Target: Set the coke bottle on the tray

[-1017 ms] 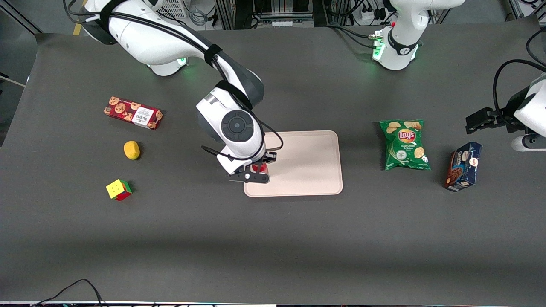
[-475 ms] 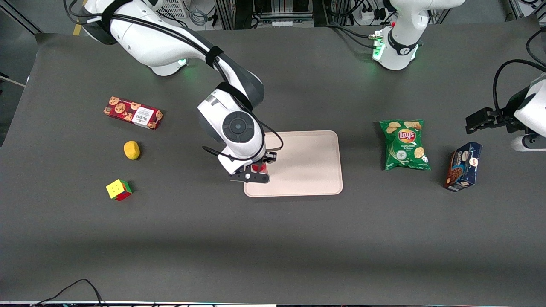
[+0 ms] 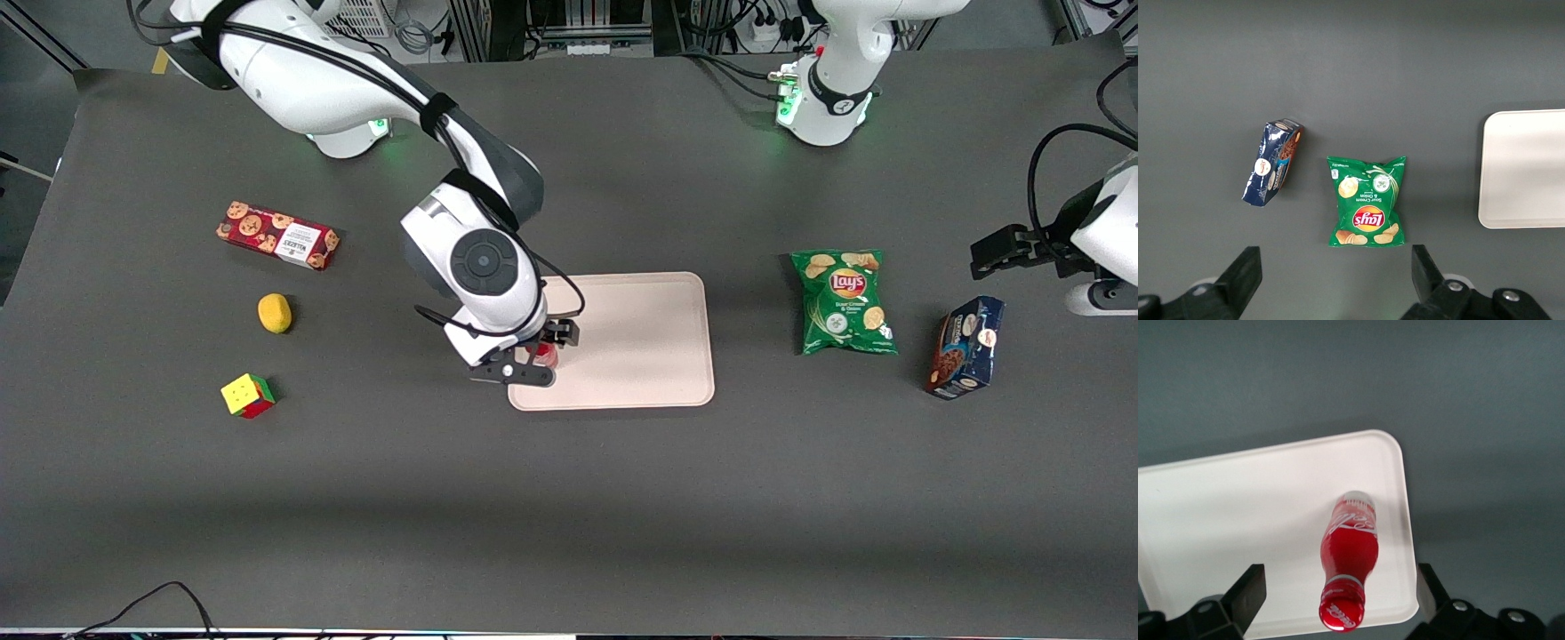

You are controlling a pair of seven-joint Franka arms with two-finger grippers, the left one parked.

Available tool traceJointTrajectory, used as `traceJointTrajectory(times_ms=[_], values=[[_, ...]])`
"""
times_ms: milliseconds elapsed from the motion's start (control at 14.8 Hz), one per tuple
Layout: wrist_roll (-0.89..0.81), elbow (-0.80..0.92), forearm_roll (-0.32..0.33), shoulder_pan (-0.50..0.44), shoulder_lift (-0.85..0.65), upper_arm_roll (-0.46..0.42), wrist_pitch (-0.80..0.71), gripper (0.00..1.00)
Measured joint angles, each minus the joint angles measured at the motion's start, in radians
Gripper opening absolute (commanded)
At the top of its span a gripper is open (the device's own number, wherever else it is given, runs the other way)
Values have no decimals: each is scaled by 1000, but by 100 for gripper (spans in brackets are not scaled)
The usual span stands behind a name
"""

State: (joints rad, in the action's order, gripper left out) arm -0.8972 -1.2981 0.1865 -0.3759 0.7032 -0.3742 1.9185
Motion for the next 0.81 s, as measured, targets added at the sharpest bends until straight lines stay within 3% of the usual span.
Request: traceJointTrajectory(times_ms=[203, 475, 814], values=[[8, 5, -7, 55, -88, 0, -38, 100], [196, -70, -52, 193, -260, 7, -98, 100], [375, -277, -113, 240, -482, 158, -83, 100]])
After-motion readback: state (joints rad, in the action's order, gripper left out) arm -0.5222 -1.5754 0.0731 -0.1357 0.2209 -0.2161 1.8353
